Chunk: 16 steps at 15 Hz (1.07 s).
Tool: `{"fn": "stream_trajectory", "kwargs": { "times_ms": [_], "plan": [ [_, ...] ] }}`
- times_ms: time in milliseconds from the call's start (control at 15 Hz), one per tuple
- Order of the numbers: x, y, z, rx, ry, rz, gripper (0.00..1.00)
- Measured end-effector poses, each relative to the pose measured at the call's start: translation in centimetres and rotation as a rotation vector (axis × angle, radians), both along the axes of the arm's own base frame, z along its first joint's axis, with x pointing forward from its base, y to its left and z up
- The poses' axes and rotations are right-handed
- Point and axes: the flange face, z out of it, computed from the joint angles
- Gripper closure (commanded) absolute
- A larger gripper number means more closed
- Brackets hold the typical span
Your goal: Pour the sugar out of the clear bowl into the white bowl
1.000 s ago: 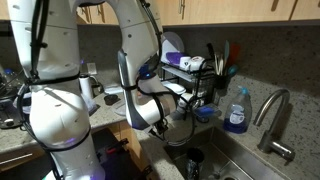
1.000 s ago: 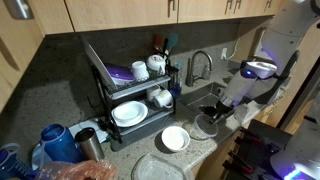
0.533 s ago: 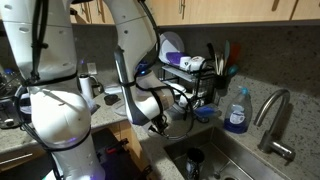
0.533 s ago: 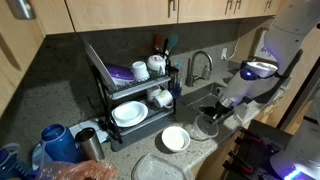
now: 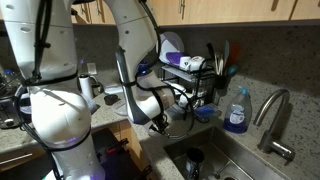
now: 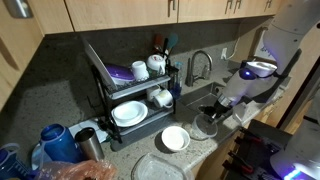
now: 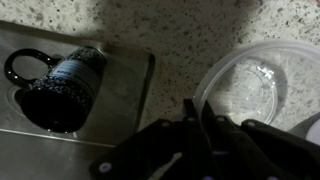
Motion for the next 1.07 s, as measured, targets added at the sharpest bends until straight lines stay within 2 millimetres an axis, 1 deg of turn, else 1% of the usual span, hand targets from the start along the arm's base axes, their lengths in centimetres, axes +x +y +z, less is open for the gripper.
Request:
{"fn": "stream_trajectory", "kwargs": {
  "times_ms": [400,533,1067],
  "plan": [
    [1.2,0.3,-0.5,0.036,0.006,-0.007,0.98],
    [2.1,0.5,-0.7,0.045,0.005,-0.006,0.98],
    [2.3,1.1,-0.7,0.039,0.004,0.018,0.98]
  ]
}}
